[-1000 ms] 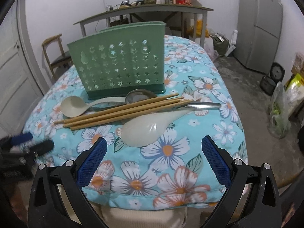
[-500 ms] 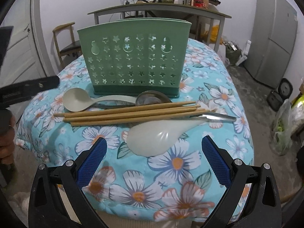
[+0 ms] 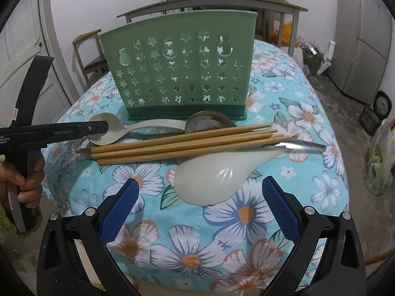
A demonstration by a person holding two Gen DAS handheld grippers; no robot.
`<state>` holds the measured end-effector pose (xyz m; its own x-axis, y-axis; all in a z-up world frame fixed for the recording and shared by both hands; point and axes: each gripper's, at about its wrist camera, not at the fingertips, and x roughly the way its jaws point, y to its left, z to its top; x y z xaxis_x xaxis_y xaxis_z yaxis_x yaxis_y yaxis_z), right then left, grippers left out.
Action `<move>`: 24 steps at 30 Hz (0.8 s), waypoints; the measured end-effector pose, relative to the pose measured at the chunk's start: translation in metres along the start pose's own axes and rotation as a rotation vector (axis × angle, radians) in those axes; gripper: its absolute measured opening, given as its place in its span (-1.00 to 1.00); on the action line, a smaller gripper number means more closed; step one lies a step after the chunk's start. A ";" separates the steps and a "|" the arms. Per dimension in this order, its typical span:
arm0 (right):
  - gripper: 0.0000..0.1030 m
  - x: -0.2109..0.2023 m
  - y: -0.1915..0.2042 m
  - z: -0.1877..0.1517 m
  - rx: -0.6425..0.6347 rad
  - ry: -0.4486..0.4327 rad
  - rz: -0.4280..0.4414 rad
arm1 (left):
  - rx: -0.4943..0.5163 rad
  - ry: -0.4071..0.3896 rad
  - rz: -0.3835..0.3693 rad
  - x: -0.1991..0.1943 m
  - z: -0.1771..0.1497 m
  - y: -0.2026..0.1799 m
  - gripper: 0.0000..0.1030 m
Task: Organize utensils
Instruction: 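Close the left tool on the beige ladle handle and lift it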
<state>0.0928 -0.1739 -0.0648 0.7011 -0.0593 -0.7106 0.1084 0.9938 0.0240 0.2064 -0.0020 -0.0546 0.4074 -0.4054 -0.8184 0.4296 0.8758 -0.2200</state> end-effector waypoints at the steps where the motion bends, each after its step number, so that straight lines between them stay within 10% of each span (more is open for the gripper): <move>1: 0.85 0.000 0.000 0.000 0.002 0.003 0.002 | -0.004 -0.002 -0.015 -0.001 0.001 0.001 -0.80; 24: 0.79 -0.031 0.029 0.035 -0.152 -0.183 0.088 | -0.134 -0.293 0.048 -0.111 -0.003 0.043 -0.89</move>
<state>0.0987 -0.1461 -0.0176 0.8207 0.0253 -0.5708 -0.0558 0.9978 -0.0359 0.1770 0.0814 0.0257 0.6474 -0.4037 -0.6464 0.3019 0.9146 -0.2689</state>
